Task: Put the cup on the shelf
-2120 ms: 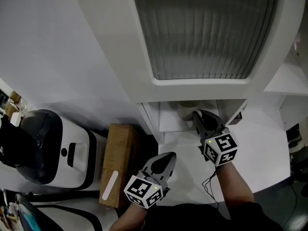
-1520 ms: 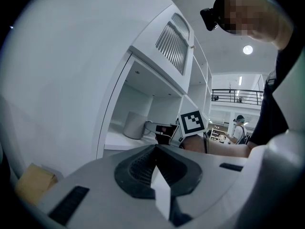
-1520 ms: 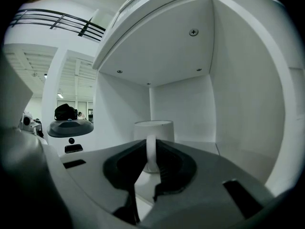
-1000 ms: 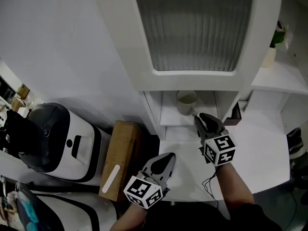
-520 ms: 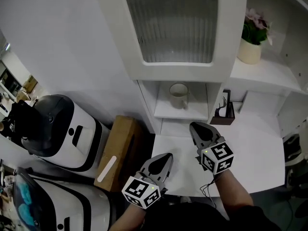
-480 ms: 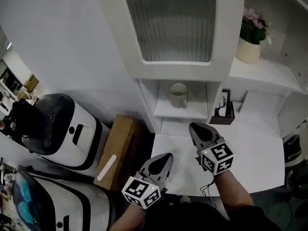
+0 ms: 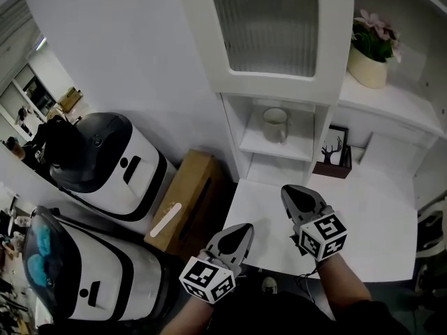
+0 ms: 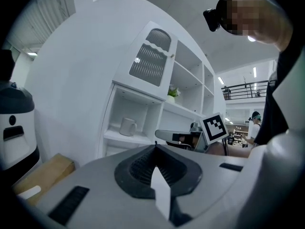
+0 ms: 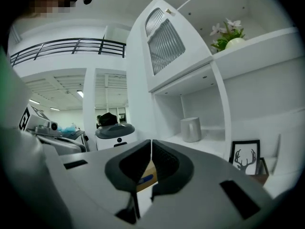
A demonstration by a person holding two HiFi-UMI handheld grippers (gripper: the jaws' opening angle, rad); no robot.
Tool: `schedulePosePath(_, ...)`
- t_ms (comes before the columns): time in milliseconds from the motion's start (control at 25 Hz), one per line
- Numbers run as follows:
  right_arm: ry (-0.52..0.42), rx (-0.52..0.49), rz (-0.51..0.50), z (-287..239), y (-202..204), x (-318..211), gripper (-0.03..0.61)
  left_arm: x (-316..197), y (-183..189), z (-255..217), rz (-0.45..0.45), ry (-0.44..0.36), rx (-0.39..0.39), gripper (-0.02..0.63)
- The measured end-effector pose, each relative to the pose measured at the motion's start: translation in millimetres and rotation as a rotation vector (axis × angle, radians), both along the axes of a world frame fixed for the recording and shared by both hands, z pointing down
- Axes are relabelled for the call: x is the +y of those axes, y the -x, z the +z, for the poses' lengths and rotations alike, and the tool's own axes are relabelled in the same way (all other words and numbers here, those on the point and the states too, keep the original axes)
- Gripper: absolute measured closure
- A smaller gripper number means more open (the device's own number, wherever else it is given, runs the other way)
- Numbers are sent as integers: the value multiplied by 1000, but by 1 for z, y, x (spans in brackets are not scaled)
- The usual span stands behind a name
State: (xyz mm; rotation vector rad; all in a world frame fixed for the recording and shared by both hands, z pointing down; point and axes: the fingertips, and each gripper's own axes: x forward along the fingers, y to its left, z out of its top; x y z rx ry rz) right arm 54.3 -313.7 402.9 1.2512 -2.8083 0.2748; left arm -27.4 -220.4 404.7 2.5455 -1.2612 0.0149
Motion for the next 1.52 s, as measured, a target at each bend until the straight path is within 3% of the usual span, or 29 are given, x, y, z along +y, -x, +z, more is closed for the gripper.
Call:
schedulePosePath(320, 31, -4, -15, 8, 34, 32, 571, 32, 41, 2, -35, 6, 8, 609)
schedulePosePath(800, 64, -5, 44, 16, 93, 113, 572, 92, 105, 4, 24, 18, 21, 609)
schedulePosePath(1120, 54, 8, 76, 15, 107, 168, 574, 132, 116, 6, 75, 8, 42, 609)
schedulePosePath(1520, 44, 9, 157, 14, 93, 235, 574, 183, 105, 5, 156, -1, 54, 609)
